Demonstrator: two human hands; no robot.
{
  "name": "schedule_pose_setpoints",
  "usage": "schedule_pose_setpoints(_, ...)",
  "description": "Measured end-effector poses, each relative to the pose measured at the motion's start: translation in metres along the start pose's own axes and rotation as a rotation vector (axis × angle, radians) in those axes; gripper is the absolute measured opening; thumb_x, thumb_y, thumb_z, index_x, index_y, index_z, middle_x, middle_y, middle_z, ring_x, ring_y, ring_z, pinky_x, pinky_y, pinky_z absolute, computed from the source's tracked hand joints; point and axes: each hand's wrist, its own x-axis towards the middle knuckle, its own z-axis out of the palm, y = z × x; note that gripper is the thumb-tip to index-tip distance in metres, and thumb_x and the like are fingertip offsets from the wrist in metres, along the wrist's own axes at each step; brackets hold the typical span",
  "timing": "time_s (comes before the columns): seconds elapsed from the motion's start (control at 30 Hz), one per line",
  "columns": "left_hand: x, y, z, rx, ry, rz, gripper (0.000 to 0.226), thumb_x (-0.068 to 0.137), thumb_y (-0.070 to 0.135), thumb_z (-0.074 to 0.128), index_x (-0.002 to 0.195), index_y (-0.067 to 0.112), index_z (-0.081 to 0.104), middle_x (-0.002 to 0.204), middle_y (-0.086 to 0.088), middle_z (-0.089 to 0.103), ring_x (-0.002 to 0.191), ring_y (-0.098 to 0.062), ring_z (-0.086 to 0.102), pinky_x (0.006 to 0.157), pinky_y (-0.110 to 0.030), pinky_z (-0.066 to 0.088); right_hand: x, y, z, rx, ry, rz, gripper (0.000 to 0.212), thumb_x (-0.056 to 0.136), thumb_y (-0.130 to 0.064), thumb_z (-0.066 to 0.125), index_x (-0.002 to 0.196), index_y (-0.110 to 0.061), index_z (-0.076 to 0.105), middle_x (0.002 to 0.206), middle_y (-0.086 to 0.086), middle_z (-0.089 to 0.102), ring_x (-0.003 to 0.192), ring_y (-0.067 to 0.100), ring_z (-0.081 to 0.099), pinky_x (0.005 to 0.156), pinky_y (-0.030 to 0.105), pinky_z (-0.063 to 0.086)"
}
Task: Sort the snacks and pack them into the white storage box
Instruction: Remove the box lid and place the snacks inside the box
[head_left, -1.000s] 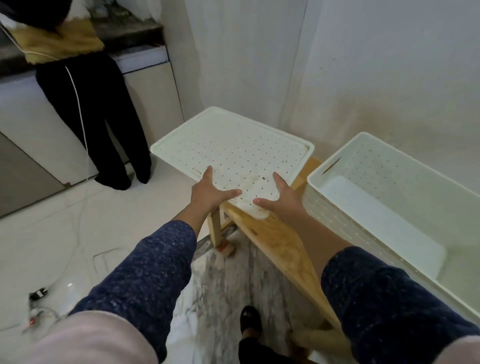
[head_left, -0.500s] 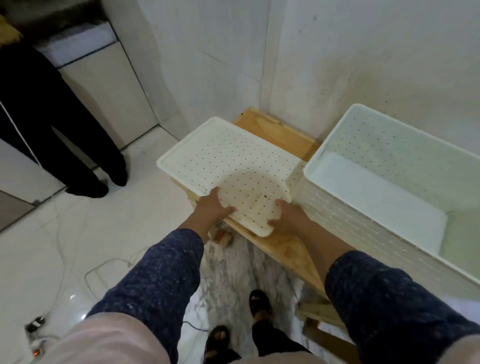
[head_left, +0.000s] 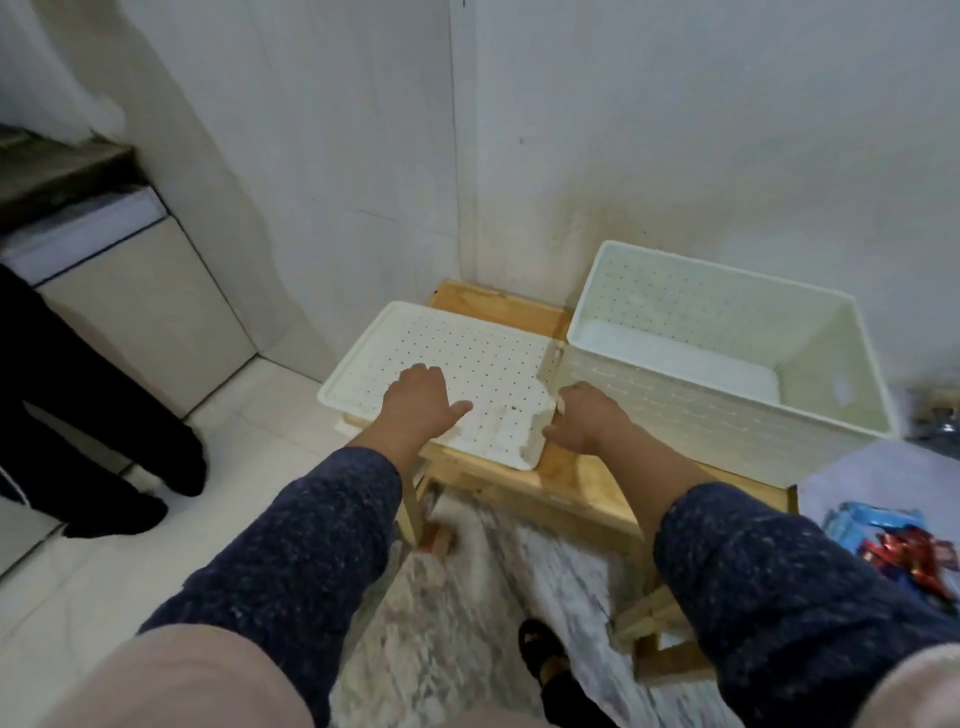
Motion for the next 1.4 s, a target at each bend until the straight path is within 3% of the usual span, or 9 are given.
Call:
schedule_pose_setpoints(0.1, -0.01, 0.014, -0.022, -0.03, 0.047, 0.056, 0.073, 0.09, 0.058, 0.045, 0.14, 0.005, 0.033, 0.14, -0.014, 0.041, 0.126, -0.029, 0.044, 0.096, -0.039, 0.042, -0.03, 0.004, -0.02, 0.01, 0.083, 0.053, 0.068, 0.088, -0.039, 0.058, 0.143, -0.008, 0.033, 0.147, 0.011, 0.036, 0.132, 0.029, 0.04, 0.105, 0.037, 0.037)
schedule_pose_setpoints(0.33, -0.024, 0.079, -0.048, -0.11, 0.122, 0.228, 0.074, 0.09, 0.056, 0.045, 0.142, 0.005, 0.03, 0.146, -0.014, 0.035, 0.131, -0.03, 0.04, 0.098, -0.039, 0.041, -0.094, 0.054, -0.066, 0.016, 0.236, 0.236, 0.068, 0.091, -0.04, 0.054, 0.144, -0.005, 0.03, 0.15, 0.013, 0.031, 0.134, 0.03, 0.038, 0.106, 0.038, 0.036)
schedule_pose_setpoints(0.43, -0.032, 0.118, -0.053, -0.129, 0.151, 0.35, 0.07, 0.09, 0.054, 0.048, 0.14, 0.008, 0.034, 0.139, -0.014, 0.042, 0.127, -0.029, 0.043, 0.097, -0.039, 0.042, -0.124, 0.087, -0.078, 0.045, 0.303, 0.325, 0.07, 0.091, -0.039, 0.054, 0.146, -0.005, 0.027, 0.151, 0.012, 0.03, 0.135, 0.029, 0.036, 0.107, 0.038, 0.035)
schedule_pose_setpoints(0.67, -0.054, 0.212, -0.06, -0.033, 0.197, 0.559, 0.068, 0.092, 0.052, 0.046, 0.139, 0.004, 0.035, 0.141, -0.014, 0.04, 0.129, -0.029, 0.04, 0.1, -0.041, 0.04, -0.182, 0.16, -0.089, 0.1, 0.396, 0.469, 0.065, 0.088, -0.037, 0.057, 0.141, -0.005, 0.036, 0.143, 0.014, 0.04, 0.128, 0.03, 0.043, 0.102, 0.038, 0.039)
schedule_pose_setpoints(0.83, -0.076, 0.293, -0.05, 0.008, 0.195, 0.66, 0.066, 0.093, 0.052, 0.043, 0.139, 0.005, 0.038, 0.14, -0.013, 0.04, 0.128, -0.029, 0.041, 0.098, -0.041, 0.041, -0.219, 0.228, -0.092, 0.132, 0.399, 0.554, 0.06, 0.088, -0.038, 0.056, 0.136, -0.005, 0.041, 0.136, 0.014, 0.05, 0.12, 0.031, 0.05, 0.094, 0.035, 0.044)
schedule_pose_setpoints(1.0, -0.098, 0.381, -0.027, 0.023, 0.162, 0.711, 0.064, 0.093, 0.052, 0.043, 0.136, 0.004, 0.041, 0.137, -0.014, 0.043, 0.126, -0.029, 0.042, 0.097, -0.04, 0.042, -0.255, 0.306, -0.099, 0.093, 0.376, 0.605, 0.059, 0.089, -0.04, 0.055, 0.136, -0.007, 0.042, 0.137, 0.014, 0.046, 0.125, 0.031, 0.045, 0.102, 0.036, 0.04)
schedule_pose_setpoints(1.1, -0.111, 0.433, -0.012, 0.025, 0.152, 0.724, 0.064, 0.093, 0.052, 0.042, 0.136, 0.004, 0.042, 0.137, -0.014, 0.043, 0.126, -0.028, 0.043, 0.098, -0.039, 0.042, -0.273, 0.355, -0.102, 0.12, 0.39, 0.62, 0.058, 0.086, -0.041, 0.057, 0.136, -0.013, 0.044, 0.137, 0.012, 0.046, 0.121, 0.031, 0.049, 0.098, 0.036, 0.043)
schedule_pose_setpoints(1.4, -0.132, 0.532, 0.035, 0.008, 0.07, 0.757, 0.057, 0.094, 0.049, 0.044, 0.13, 0.005, 0.047, 0.129, -0.013, 0.047, 0.12, -0.028, 0.046, 0.095, -0.038, 0.042, -0.292, 0.458, -0.092, 0.132, 0.322, 0.655, 0.059, 0.091, -0.037, 0.053, 0.139, -0.006, 0.038, 0.142, 0.015, 0.041, 0.128, 0.032, 0.044, 0.102, 0.038, 0.04)
